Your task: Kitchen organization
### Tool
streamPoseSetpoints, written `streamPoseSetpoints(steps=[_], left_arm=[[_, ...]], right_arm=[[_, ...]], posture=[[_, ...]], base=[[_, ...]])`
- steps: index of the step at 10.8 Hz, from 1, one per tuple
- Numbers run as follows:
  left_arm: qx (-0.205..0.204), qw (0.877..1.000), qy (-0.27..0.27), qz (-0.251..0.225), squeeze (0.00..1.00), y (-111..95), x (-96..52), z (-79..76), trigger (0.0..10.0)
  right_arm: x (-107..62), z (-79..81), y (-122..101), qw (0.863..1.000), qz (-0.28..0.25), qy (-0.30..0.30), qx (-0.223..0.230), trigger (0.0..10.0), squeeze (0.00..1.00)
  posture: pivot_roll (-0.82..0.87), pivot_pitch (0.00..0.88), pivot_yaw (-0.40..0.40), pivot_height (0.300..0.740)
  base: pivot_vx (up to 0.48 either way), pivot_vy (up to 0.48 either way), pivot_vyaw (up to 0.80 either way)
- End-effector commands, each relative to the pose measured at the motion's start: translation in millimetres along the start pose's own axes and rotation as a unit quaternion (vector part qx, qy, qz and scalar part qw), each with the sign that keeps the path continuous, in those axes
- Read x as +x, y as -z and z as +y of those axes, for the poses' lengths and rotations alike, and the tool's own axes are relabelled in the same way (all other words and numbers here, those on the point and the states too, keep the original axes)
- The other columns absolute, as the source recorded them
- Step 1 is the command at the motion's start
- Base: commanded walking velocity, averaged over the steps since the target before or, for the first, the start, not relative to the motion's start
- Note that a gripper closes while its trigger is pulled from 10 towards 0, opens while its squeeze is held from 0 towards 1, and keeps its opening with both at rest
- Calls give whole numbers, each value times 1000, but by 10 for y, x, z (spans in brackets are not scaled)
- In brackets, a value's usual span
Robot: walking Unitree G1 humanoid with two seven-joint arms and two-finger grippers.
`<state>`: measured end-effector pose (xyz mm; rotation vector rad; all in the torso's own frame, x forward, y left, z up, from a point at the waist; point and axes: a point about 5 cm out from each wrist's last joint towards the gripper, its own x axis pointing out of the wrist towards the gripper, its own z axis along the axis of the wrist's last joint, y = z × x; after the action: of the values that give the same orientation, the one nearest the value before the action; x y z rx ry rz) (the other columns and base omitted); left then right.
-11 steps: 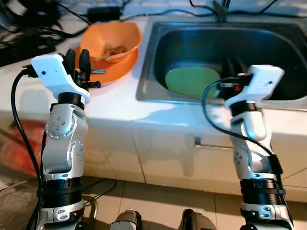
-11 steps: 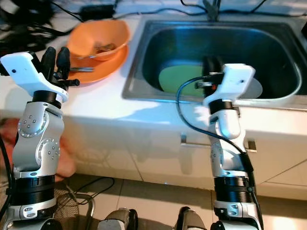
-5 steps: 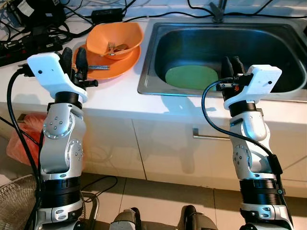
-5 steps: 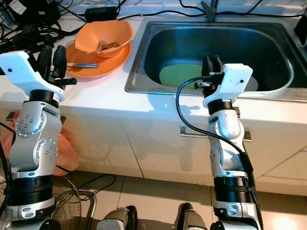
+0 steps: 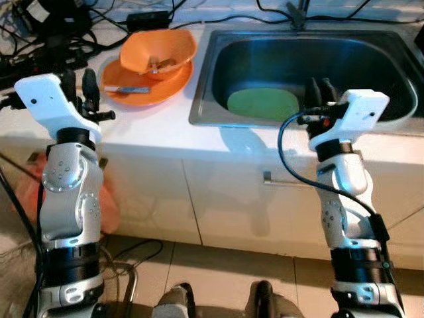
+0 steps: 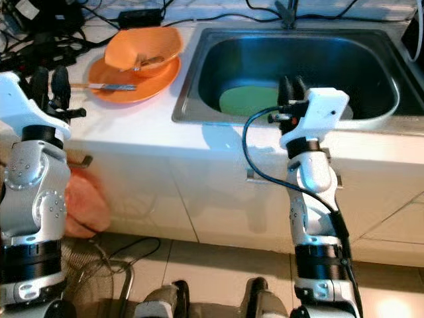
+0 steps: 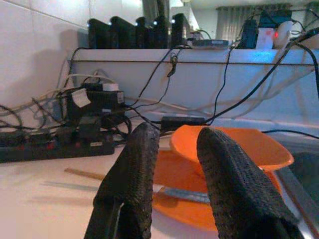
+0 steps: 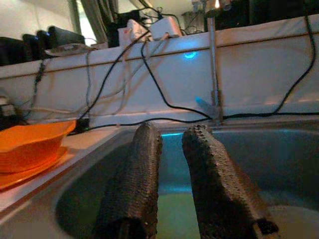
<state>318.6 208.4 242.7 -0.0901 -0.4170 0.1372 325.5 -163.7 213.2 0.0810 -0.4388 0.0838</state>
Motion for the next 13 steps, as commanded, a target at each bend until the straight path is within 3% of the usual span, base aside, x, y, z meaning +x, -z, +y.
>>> streamPoseSetpoints(steps=[1, 3, 13], left_arm=[[7, 1000, -16, 3, 0, 8, -16, 66, 10000], [8, 1000, -20, 1, 0, 6, -5, 82, 10000], [7, 1000, -18, 0, 0, -6, -3, 59, 10000]], right_arm=[[6, 52, 15, 1000, 2, -11, 0, 10000, 0], [2, 49, 12, 1000, 2, -11, -2, 10000, 0], [0, 41, 26, 1000, 6, -8, -2, 10000, 0]], posture=[[151, 176, 86, 740], [150, 175, 87, 740], [154, 179, 86, 740]], base=[[0, 0, 0], [0, 0, 0], [260, 0, 0]])
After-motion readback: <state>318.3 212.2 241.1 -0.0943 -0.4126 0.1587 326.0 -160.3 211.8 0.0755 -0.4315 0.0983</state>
